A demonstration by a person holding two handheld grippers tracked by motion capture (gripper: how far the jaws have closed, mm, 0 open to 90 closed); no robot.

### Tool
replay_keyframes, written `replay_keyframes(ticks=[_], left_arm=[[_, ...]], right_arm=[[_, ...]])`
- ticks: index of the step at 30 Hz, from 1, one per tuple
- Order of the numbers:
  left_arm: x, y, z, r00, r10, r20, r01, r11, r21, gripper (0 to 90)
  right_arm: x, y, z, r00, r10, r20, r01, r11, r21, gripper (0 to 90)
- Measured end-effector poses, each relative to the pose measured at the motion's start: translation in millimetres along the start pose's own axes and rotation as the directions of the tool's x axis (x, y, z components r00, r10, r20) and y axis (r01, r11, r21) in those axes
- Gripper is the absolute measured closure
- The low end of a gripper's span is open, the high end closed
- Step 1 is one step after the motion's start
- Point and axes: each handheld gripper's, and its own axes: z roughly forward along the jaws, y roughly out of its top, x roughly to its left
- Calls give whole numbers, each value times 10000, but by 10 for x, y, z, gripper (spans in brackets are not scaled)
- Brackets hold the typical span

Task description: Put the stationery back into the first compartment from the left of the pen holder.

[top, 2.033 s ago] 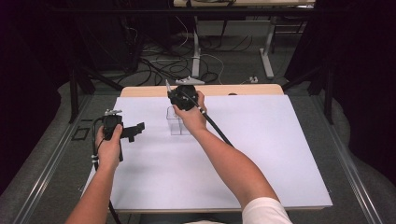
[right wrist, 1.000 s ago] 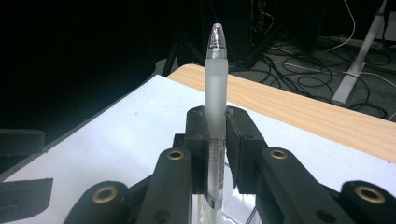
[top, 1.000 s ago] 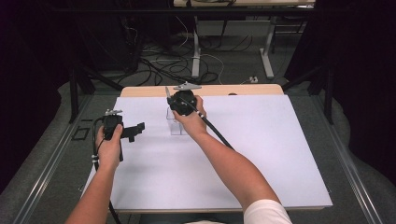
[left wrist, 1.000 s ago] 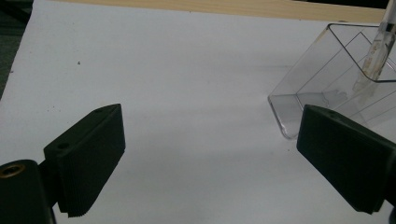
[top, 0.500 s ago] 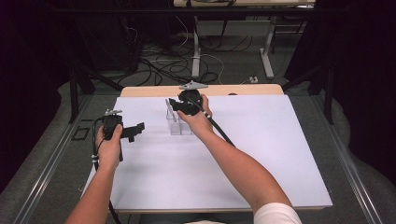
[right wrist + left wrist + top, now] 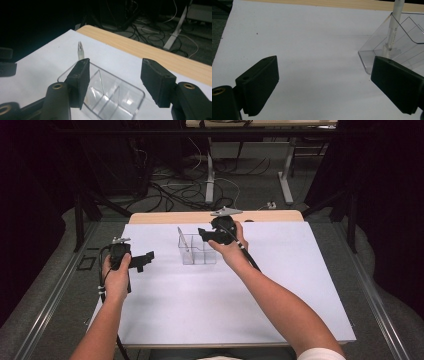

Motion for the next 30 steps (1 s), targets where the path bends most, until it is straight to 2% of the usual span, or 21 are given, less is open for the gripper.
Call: replay_keyframes(ticks=[3, 4, 7, 10, 17, 20, 24, 30], left_arm=[[2, 6, -9, 10000, 28, 46, -29, 9999, 166, 81], [-2, 1, -1, 10000, 1, 0, -1, 10000, 30, 81], [0, 3, -8, 10000, -47, 32, 47, 10000, 36, 81], [5, 3, -8, 10000, -29, 13, 29, 10000, 19, 81], [7, 2, -8, 10000, -60, 4, 60, 10000, 4, 81], [8, 0, -7, 10000, -61, 15, 61, 10000, 10, 81], [10, -2, -8, 10000, 35, 60, -36, 10000, 58, 81], [5, -8, -1, 10000, -7, 18, 7, 10000, 45, 81]], right_arm=[[-85, -32, -82, 9998, 144, 97, -144, 9999, -20, 381], [-110, -42, -109, 9996, 225, 148, -225, 9997, -17, 359], [-189, -82, -192, 9990, 70, 452, -60, 9997, -224, 317], [-280, -122, -276, 9973, 249, 685, -234, 9995, -216, 263], [-466, -248, -441, 9908, 703, 1153, -714, 9974, 53, 158], [-529, -310, -496, 9877, 764, 1366, -797, 9966, 190, 145], [-598, -409, -560, 9835, 833, 1605, -901, 9953, 357, 67], [-695, -577, -642, 9762, 1059, 1892, -1168, 9920, 473, 35]])
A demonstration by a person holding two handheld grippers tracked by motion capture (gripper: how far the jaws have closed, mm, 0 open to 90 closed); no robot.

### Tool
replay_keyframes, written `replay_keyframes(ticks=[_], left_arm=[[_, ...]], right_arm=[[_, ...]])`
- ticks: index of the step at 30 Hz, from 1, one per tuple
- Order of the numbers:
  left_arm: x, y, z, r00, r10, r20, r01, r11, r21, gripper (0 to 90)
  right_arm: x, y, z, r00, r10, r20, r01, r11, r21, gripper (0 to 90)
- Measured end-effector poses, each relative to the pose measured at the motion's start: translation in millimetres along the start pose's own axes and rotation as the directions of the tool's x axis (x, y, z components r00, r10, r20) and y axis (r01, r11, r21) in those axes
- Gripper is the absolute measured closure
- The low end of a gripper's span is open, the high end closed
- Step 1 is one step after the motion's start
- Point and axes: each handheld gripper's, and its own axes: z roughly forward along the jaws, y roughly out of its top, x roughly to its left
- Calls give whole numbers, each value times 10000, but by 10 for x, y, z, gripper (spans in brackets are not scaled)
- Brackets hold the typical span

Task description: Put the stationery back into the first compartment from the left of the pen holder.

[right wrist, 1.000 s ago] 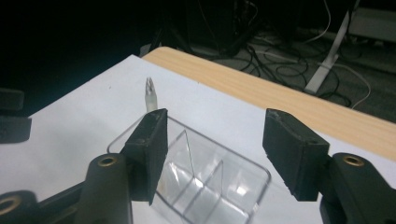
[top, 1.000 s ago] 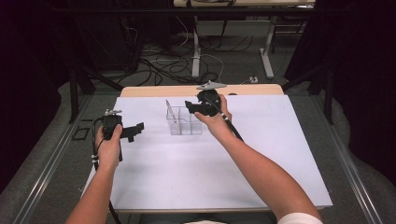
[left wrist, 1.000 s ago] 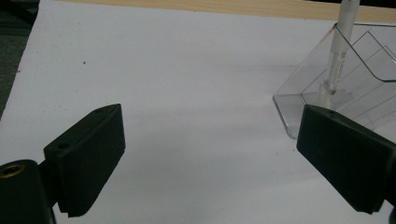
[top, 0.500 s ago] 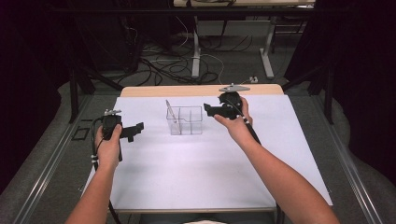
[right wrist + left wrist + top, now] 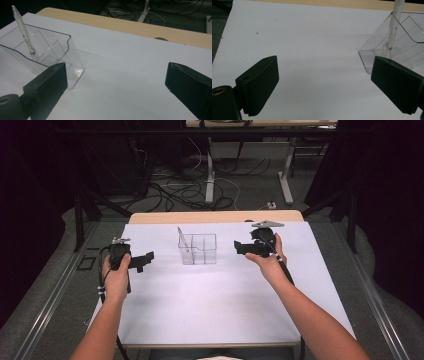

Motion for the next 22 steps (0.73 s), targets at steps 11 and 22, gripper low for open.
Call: replay_keyframes(ticks=[11, 22], left_arm=[[12, -6, 2, 10000, 38, -23, -38, 10000, 64, 80], [-32, -9, 13, 10000, 7, 6, -7, 10000, -28, 77]], right_arm=[[-251, -311, -150, 9960, 268, 853, -280, 9995, 125, 33], [-441, -566, -325, 9882, 930, 1214, -975, 9947, 319, 0]])
